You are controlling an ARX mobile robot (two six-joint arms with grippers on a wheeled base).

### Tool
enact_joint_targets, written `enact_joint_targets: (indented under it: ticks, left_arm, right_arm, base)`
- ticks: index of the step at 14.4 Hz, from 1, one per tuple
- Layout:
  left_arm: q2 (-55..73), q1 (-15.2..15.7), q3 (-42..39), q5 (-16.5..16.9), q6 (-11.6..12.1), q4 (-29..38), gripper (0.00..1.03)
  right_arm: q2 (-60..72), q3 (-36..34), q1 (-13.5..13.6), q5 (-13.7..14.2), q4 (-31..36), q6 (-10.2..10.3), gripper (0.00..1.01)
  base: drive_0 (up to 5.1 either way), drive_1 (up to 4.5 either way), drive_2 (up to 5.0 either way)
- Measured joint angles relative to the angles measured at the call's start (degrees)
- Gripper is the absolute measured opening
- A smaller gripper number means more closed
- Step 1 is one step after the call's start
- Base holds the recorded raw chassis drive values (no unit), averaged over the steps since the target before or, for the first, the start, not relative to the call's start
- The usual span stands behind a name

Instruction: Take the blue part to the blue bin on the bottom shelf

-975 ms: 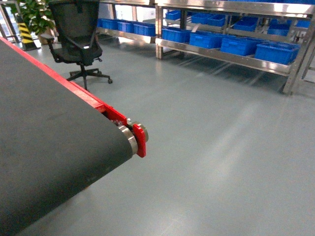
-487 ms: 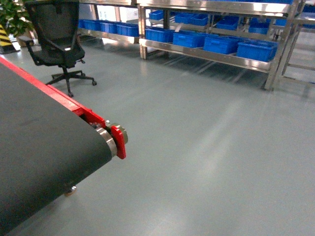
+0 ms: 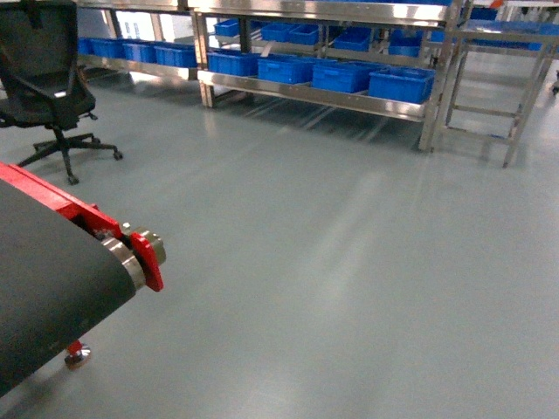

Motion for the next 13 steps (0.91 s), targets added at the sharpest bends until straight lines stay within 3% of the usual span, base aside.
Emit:
enact_joint_targets:
  ticks: [13]
  left_arm:
    - [0.00, 0.00, 0.00, 0.00, 0.00, 0.00, 0.43]
  right_arm:
    - [0.00, 0.00, 0.00, 0.02, 0.02, 0.00, 0.98]
  base:
    - [-1.6, -1.62, -1.6]
